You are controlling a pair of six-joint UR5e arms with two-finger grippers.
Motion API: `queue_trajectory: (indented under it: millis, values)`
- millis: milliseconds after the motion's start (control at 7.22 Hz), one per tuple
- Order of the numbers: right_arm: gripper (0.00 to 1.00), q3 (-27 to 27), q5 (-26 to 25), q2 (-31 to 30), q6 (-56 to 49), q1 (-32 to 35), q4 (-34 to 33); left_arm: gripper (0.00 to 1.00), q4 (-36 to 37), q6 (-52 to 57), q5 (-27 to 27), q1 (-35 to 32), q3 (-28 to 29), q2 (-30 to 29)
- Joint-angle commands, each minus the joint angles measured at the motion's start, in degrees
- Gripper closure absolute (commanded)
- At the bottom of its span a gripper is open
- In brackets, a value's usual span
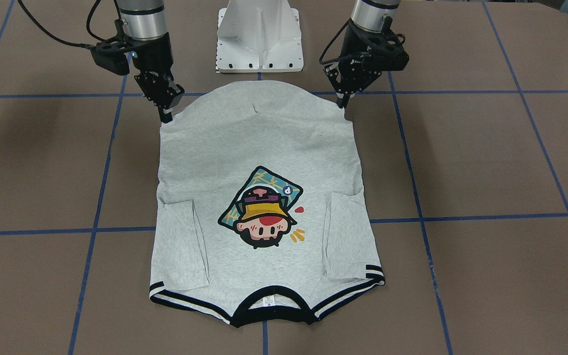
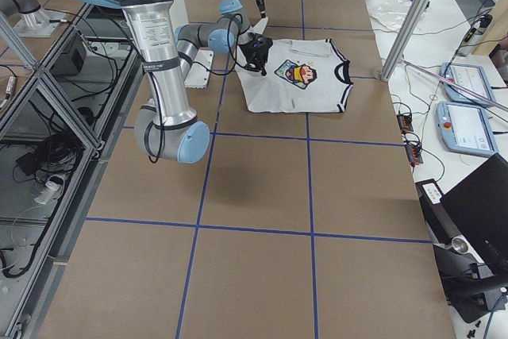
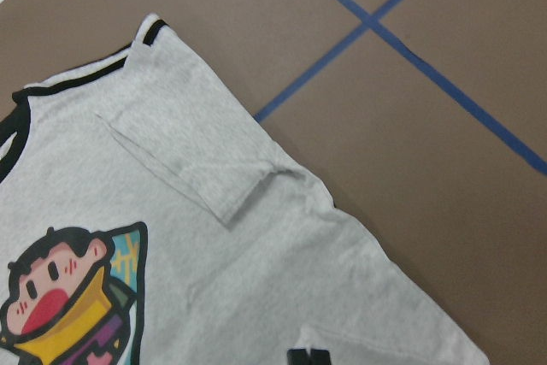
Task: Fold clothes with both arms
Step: 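Lift the hem with both grippers and fold it toward the collar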
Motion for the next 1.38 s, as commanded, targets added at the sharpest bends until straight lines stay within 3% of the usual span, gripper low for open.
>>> queue_trajectory:
  millis: [0, 138, 554, 831, 1108, 1246]
  values:
    - [1.00, -10.6, 2.1, 6.1, -10.0, 9.4, 0.3, 1.00, -12.9, 6.6, -2.3, -8.8, 14.3, -1.8]
    - [1.00, -17.8, 2.0, 10.0, -11.0, 11.5, 0.4, 1.00, -17.3, 8.8, -2.3, -12.6, 19.4, -3.0]
    - [1.00, -45.5, 1.9, 21.0, -11.6, 15.5, 19.7, 1.00, -29.4, 8.8, -1.9, -14.8, 34.1, -7.5]
    - [1.00, -51.9, 1.9, 23.1, -13.9, 16.2, 22.9, 1.00, -38.9, 8.8, -0.6, -14.7, 46.1, -11.4]
    - [1.00, -54.7, 1.6, 23.9, -13.9, 16.9, 25.9, 1.00, -42.0, 8.8, 0.9, -14.6, 50.8, -13.4]
    - [1.00, -54.8, 1.8, 23.9, -13.9, 17.5, 25.9, 0.81, -42.1, 8.8, 0.9, -14.6, 53.1, -14.9]
